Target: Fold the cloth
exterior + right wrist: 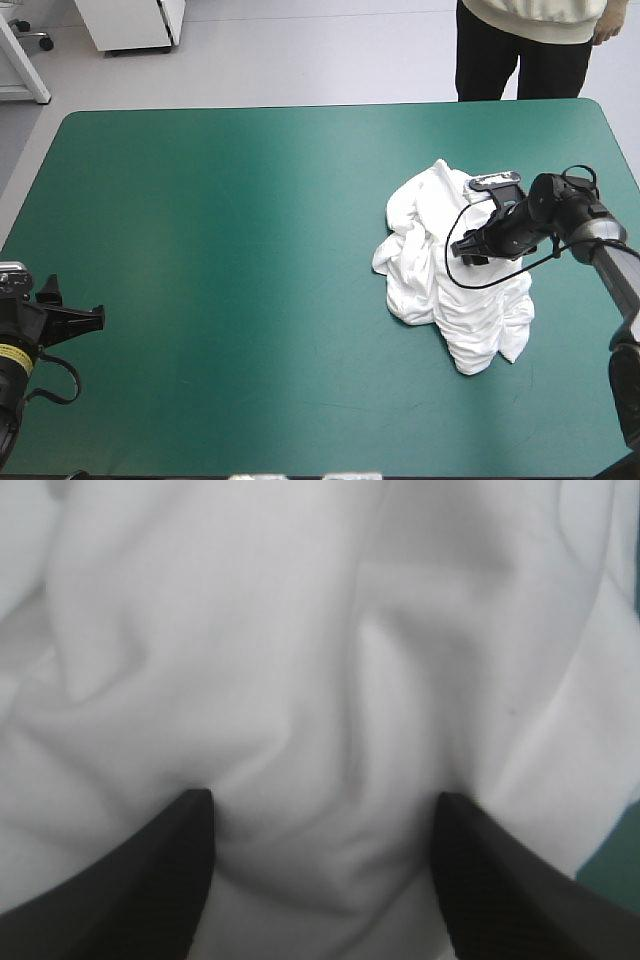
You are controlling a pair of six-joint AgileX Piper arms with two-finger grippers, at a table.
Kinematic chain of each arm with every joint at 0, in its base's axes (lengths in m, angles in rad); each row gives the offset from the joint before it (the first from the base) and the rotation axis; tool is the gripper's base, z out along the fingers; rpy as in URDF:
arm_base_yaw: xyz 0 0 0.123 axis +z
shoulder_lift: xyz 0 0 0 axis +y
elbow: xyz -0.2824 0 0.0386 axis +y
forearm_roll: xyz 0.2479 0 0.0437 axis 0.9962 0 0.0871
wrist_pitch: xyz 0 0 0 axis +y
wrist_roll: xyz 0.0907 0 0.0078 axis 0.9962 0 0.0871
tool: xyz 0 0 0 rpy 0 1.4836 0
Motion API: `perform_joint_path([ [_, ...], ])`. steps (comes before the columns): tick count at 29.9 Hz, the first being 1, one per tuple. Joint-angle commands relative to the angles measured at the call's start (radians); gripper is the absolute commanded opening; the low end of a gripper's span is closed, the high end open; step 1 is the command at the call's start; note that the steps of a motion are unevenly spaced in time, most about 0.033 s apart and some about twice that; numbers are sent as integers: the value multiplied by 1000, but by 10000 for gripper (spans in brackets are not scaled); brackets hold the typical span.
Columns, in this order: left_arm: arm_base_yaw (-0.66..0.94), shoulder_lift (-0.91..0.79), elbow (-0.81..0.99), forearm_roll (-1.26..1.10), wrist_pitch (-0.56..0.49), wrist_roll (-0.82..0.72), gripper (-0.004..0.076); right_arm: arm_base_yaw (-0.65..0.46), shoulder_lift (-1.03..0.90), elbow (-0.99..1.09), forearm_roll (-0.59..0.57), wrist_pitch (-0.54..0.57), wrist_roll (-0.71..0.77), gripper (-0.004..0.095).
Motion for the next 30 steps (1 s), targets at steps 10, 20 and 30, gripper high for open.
perform_joint_path([
  [10,1,4,-26,17,-51,-13,276,43,137,-32,40,19,-29,-3],
  [20,1,4,-26,11,-51,-13,276,305,139,-85,63,-25,-24,-3],
  [30,1,4,-26,-13,-51,-9,276,602,167,-180,112,-30,-24,-4],
])
